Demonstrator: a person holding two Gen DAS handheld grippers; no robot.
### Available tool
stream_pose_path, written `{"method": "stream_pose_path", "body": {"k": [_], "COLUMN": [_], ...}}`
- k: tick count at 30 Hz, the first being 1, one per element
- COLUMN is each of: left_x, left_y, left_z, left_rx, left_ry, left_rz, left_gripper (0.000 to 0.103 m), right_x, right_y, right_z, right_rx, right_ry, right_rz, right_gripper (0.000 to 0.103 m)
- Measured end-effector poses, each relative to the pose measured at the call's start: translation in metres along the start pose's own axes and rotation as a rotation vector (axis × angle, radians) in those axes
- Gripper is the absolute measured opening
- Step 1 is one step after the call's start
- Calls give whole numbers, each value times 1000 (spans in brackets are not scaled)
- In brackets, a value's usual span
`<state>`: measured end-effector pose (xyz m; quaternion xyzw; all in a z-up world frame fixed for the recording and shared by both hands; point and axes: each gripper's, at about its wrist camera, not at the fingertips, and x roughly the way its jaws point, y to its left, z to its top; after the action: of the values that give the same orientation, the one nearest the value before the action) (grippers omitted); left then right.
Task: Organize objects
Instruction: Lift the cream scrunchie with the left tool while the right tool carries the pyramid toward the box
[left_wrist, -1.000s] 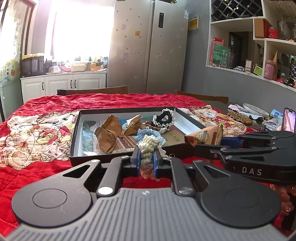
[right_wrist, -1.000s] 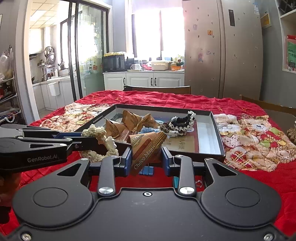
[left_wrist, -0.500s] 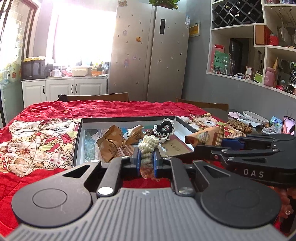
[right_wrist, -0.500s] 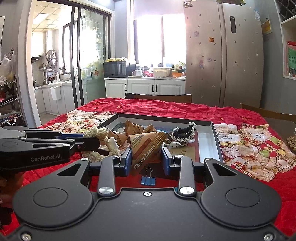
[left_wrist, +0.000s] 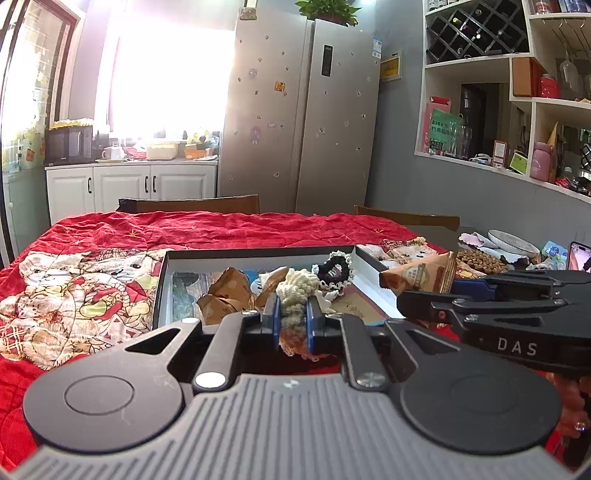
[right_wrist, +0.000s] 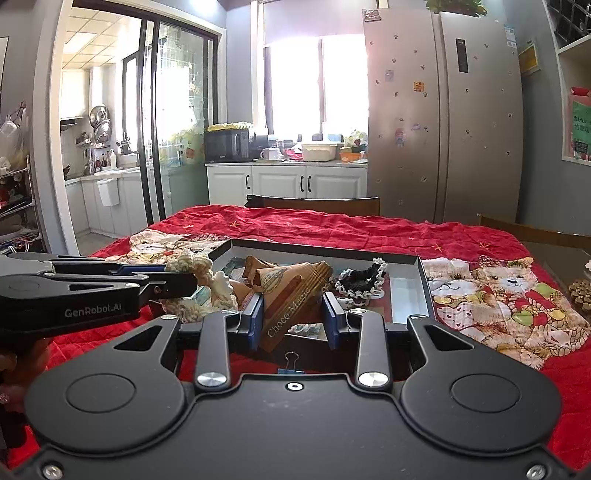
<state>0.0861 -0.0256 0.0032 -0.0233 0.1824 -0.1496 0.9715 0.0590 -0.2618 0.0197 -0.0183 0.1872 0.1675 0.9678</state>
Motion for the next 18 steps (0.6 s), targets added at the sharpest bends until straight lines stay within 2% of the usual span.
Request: {"method": "stream_pose_path", "body": {"k": [12,18], "left_x": [7,16], "left_y": [0,5], "left_z": [13,20], "left_rx": [3,-11], "left_ry": [-21,-27], "left_rz": [2,15], "left_gripper": [16,16], "right_x": [3,11], "right_y": [-5,-15], "right_z": [9,16], "right_rx": [7,8], "right_ry": [-7,-8], "right_rz": [-13,-52], "right_gripper": [32,32]}}
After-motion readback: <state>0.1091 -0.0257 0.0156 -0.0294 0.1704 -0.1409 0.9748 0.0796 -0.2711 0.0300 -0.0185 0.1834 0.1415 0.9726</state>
